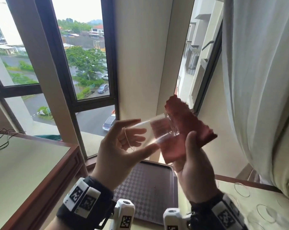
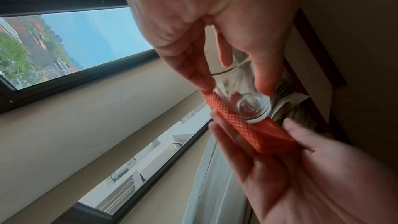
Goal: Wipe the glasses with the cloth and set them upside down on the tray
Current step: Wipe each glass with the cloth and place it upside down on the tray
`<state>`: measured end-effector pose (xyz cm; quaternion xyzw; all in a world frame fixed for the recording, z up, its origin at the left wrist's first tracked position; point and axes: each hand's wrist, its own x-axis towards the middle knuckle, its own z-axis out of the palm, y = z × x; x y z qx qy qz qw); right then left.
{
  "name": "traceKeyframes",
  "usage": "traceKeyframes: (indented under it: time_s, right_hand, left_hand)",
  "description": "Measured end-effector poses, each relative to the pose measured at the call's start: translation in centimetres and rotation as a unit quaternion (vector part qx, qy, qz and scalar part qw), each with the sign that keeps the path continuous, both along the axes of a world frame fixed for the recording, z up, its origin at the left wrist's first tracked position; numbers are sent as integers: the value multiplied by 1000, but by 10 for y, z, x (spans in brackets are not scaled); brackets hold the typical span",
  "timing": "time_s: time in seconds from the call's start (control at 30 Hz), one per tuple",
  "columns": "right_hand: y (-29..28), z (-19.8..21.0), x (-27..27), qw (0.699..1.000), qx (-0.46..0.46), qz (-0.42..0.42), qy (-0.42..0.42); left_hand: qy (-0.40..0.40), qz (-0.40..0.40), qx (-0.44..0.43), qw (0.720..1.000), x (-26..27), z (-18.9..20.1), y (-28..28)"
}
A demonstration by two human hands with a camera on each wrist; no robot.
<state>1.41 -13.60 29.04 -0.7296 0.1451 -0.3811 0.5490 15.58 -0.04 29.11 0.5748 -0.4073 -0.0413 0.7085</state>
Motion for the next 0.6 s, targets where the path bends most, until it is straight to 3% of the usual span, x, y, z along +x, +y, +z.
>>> traceKeyframes:
  time_s: [0.07, 0.13, 0.23, 0.33, 0.43, 0.5, 0.6]
  right_hand:
    - [11, -10, 3, 997, -65, 22, 19]
    - [14, -6, 13, 992, -118, -9, -50]
    - [7, 17, 21, 960, -266, -52, -71]
    - [-7, 40, 17, 971, -223, -29, -77]
    - [-14, 46, 11, 996, -53, 23, -65]
    - [-19, 34, 8, 997, 60, 13, -44]
    - [-6, 8, 16, 1000, -24, 0, 2]
  left_hand:
    - [0, 3, 10, 1000, 1, 3, -1]
    - [-28, 8, 37, 999, 2, 7, -1]
    - [-78, 8, 64, 995, 2, 9, -1]
    - [-93, -10, 50, 994, 1, 9, 1]
    - [-80, -24, 20, 996, 1, 6, 0]
    - [-61, -13, 0, 998, 2, 5, -3]
    - [-18, 29, -12, 999, 6, 6, -8]
